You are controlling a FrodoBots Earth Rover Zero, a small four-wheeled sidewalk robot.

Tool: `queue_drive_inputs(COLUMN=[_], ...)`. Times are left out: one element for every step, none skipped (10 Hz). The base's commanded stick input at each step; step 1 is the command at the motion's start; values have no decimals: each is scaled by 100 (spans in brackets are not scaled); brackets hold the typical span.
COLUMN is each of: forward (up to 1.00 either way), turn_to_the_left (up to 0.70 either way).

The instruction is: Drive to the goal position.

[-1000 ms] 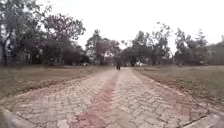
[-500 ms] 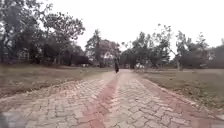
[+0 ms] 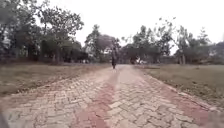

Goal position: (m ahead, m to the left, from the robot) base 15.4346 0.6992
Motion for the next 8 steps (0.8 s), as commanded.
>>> queue_drive_inputs(forward=[70, 70, 70, 70, 70, 70, 70, 70], turn_to_the_left=[0, 0, 0, 0, 0, 0, 0, 0])
